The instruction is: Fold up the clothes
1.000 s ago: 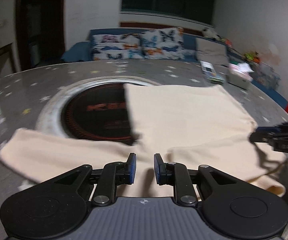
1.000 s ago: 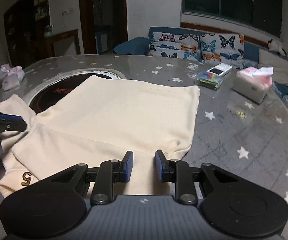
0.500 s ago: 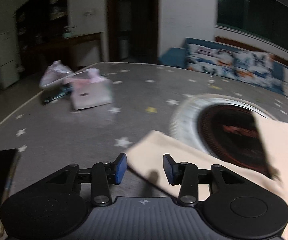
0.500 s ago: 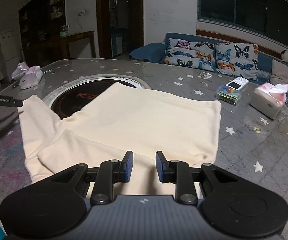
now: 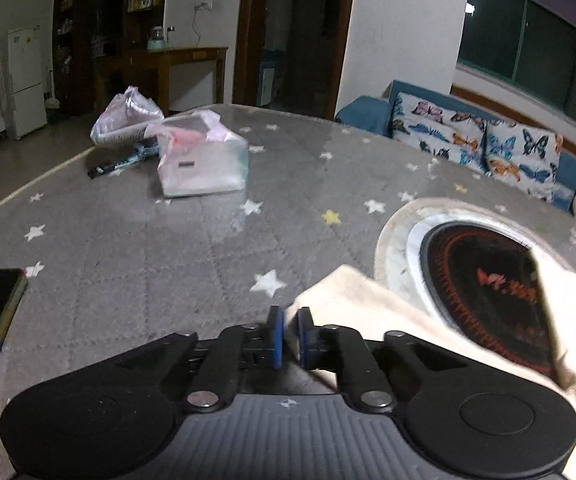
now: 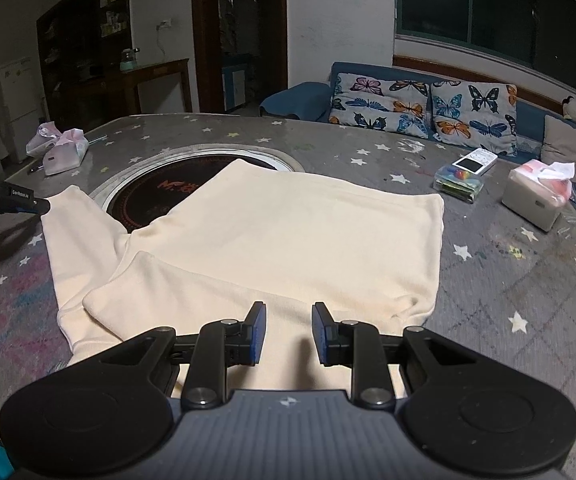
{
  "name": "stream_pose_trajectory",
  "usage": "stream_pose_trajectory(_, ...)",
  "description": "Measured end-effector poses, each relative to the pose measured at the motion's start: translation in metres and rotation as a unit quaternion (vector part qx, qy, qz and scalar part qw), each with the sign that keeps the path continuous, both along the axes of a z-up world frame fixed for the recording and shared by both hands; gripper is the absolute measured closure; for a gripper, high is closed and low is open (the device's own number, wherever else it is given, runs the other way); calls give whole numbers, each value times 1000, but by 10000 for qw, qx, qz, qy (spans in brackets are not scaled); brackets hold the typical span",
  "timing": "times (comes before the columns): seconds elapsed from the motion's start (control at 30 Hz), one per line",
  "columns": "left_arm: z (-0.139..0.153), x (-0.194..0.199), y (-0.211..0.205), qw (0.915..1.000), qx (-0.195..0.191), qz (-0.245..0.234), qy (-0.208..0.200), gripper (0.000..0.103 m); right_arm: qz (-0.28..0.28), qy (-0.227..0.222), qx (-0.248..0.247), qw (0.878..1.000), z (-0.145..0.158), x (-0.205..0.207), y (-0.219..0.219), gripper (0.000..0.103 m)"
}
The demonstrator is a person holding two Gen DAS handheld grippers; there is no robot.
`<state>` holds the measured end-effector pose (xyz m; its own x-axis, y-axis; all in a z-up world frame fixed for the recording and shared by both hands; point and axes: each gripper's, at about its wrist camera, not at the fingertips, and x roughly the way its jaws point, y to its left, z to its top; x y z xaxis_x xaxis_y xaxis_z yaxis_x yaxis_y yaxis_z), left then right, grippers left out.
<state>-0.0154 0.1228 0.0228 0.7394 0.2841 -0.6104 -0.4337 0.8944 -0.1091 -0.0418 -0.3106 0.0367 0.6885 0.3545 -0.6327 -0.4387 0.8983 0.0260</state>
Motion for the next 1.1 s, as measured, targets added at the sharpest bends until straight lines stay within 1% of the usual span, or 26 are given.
stream_pose_trajectory(0.07,9,-1,-7,9998,-30,-111,-150,97,-22,-16,35,10000,1,-1,-2,79)
stream_pose_trajectory(0.13,24,-4,-21,9984,-166,-406,-363,98,-51,-33,92,9999,2,-3,-5,79)
stream_pose_trajectory(0.2,39,-8,-36,9954,-297,-705,-575,98,-95,-44,172,9998,4,-4,-9,79)
stream_pose_trajectory(0.27,57,-12,-57,9898,-408,-1104,-797,98,-137,-47,236,9996,4,-4,-13,79)
stream_pose_trajectory(0.4,86,-19,-108,9700,-674,-2045,-1132,98,-221,-62,326,9992,4,-7,-21,79)
stream_pose_trajectory(0.47,95,-20,-134,9568,-831,-2508,-1212,98,-289,-63,364,9989,4,-8,-26,79)
stream_pose_trajectory(0.5,98,-20,-148,9485,-910,-2774,-1234,98,-322,-64,384,9987,4,-9,-28,79)
stream_pose_trajectory(0.57,99,-20,-173,9364,-903,-3143,-1272,97,-390,-65,422,9983,4,-11,-34,79)
stream_pose_trajectory(0.67,89,-17,-208,9215,-930,-3605,-1101,97,-492,-67,480,9976,5,-13,-41,79)
stream_pose_trajectory(0.77,73,-16,-235,9090,-969,-3966,-839,96,-594,-69,538,9968,5,-15,-49,79)
stream_pose_trajectory(0.83,62,-18,-241,9058,-874,-4087,-691,94,-663,-54,553,9963,4,-16,-53,79)
stream_pose_trajectory(0.87,56,-19,-244,9041,-826,-4147,-617,89,-684,-47,557,9961,4,-16,-54,79)
stream_pose_trajectory(0.9,51,-20,-248,9023,-777,-4206,-543,80,-698,-42,560,9960,4,-16,-55,79)
stream_pose_trajectory(0.93,46,-22,-250,9010,-719,-4251,-486,74,-688,-33,568,9960,4,-16,-55,79)
stream_pose_trajectory(0.97,44,-24,-246,9021,-622,-4240,-496,65,-669,-22,578,9961,3,-16,-54,79)
stream_pose_trajectory(1.0,42,-27,-242,9032,-530,-4229,-510,61,-651,-11,587,9961,3,-15,-54,79)
stream_pose_trajectory(1.03,42,-30,-237,9042,-455,-4212,-542,61,-615,3,599,9963,3,-15,-52,79)
stream_pose_trajectory(1.1,41,-36,-225,9092,-245,-4114,-589,59,-538,36,625,9966,3,-14,-48,79)
